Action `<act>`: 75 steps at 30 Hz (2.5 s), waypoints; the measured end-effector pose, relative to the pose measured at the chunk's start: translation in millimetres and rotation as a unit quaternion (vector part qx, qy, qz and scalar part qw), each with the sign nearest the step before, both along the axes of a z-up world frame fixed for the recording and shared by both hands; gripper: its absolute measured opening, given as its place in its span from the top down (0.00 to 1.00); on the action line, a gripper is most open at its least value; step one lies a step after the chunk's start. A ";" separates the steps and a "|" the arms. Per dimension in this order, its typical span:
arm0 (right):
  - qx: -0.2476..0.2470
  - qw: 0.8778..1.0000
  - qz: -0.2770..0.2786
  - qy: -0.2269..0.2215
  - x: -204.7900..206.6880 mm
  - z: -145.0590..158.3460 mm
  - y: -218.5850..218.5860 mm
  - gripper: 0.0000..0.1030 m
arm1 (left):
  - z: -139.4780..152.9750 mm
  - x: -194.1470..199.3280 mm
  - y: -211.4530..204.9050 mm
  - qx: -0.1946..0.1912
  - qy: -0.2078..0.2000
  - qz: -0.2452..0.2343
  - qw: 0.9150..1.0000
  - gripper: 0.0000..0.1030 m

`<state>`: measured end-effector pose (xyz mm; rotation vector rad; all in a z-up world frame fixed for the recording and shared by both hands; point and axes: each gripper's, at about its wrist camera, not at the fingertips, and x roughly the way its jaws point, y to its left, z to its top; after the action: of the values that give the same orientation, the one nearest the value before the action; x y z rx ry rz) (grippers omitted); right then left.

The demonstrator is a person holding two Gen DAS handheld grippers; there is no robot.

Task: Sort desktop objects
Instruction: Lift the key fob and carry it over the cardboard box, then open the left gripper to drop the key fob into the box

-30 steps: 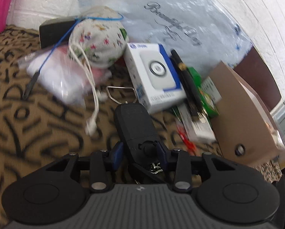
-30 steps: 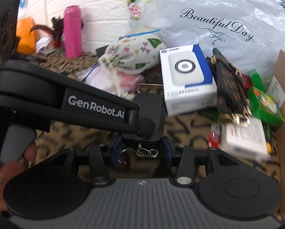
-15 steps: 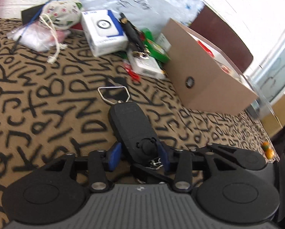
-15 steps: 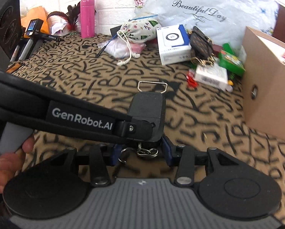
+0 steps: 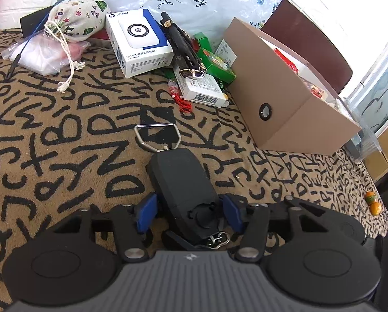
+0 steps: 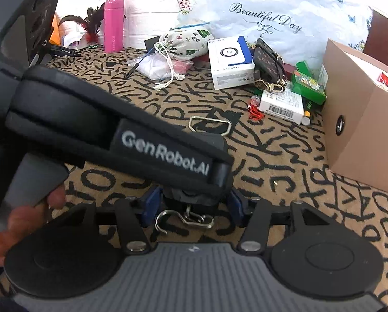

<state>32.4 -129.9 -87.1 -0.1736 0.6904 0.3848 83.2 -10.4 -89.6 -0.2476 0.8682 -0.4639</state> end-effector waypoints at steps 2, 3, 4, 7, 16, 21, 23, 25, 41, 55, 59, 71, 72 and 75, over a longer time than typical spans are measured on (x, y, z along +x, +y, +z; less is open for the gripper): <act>0.004 1.000 -0.001 -0.002 2.8 -1.4 0.7 0.47 | 0.0 0.3 -1.2 0.003 -0.001 0.001 1.000 0.44; 0.007 1.000 -0.003 -0.002 3.5 -1.8 0.7 0.47 | 0.3 -0.1 -0.9 0.003 -0.002 0.001 1.000 0.44; 0.009 1.000 -0.004 -0.002 3.9 -1.7 0.4 0.48 | 0.1 -0.1 -2.0 0.006 -0.003 0.002 1.000 0.43; 0.020 1.000 -0.014 0.002 3.4 -0.3 -4.6 0.53 | 1.4 -1.5 -5.3 0.006 -0.004 0.003 1.000 0.43; 0.041 0.999 -0.032 -0.012 -9.4 13.5 -26.6 0.53 | 21.9 -15.9 -24.8 -0.008 -0.026 0.003 1.000 0.44; 0.050 0.997 -0.041 -0.050 -14.7 34.2 -42.7 0.53 | 48.3 -17.4 -40.0 -0.014 -0.061 0.001 0.998 0.44; 0.055 0.995 -0.046 -0.066 -14.0 44.3 -51.4 0.53 | 60.0 -14.3 -45.6 -0.021 -0.071 -0.001 0.997 0.44; 0.060 0.993 -0.050 -0.083 -12.1 55.0 -59.9 0.53 | 72.6 -9.3 -53.2 -0.027 -0.082 -0.003 0.996 0.44; 0.087 0.971 -0.100 -0.200 31.5 122.4 -132.9 0.53 | 149.4 43.8 -129.5 -0.043 -0.159 -0.030 0.986 0.44; 0.080 0.965 -0.159 -0.190 95.7 117.8 -213.2 0.53 | 134.1 122.3 -219.4 -0.076 -0.116 -0.086 0.987 0.44; 0.069 0.965 -0.184 -0.175 105.0 106.0 -242.3 0.53 | 120.2 136.3 -255.0 -0.073 -0.097 -0.110 0.986 0.44; 0.007 0.958 -0.253 -0.133 143.6 88.3 -296.3 0.46 | 118.8 146.1 -292.0 -0.090 -0.133 -0.163 0.974 0.04; 0.008 0.957 -0.254 -0.140 140.8 89.0 -296.9 0.35 | 119.3 143.5 -289.8 -0.083 -0.140 -0.157 0.974 0.02; 0.025 0.951 -0.265 -0.159 128.9 88.7 -298.0 0.21 | 120.9 141.4 -285.0 -0.068 -0.127 -0.145 0.979 0.02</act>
<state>161.2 -427.8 1.6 0.0034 0.3854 -0.1414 224.5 -295.4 31.3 -0.1826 0.6243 -0.8103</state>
